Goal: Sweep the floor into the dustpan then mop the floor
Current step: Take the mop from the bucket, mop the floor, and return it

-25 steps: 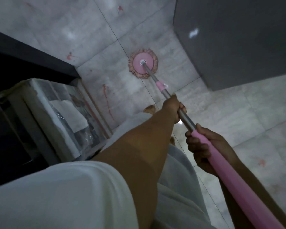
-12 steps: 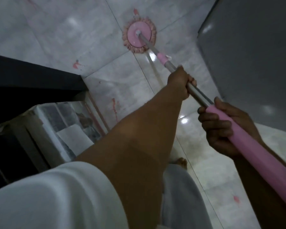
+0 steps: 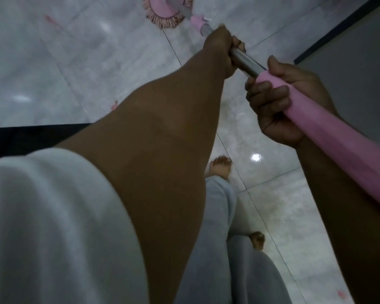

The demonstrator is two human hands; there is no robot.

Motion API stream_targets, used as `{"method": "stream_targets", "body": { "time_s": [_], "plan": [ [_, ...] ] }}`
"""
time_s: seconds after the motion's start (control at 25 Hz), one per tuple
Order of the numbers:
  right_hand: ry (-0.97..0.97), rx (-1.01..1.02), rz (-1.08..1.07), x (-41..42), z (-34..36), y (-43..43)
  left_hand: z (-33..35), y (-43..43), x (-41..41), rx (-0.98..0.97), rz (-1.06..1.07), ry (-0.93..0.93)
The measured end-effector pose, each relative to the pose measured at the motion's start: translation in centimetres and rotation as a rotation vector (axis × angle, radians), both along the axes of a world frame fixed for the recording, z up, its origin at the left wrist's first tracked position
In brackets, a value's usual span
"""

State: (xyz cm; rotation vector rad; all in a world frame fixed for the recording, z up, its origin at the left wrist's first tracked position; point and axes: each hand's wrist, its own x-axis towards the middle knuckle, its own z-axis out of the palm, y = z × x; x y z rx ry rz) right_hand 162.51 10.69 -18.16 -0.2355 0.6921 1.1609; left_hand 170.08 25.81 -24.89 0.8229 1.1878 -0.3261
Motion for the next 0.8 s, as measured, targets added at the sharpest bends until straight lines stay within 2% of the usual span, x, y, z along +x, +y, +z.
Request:
{"method": "stream_targets", "body": {
  "time_s": [0.28,0.44,0.8],
  "plan": [
    [-0.03,0.002,0.019,-3.8,1.1,-2.9,0.9,-2.9,-3.4,0.013,-0.052,0.052],
    [-0.005,-0.013,0.008,-11.0,3.4,-8.5,2.3,-8.9,-10.0,-0.005,-0.089,0.059],
    [0.146,-0.018,-0.211,-29.2,11.1,-22.7,7.4,-24.9,-26.2,-0.139,-0.361,0.184]
  ]
}}
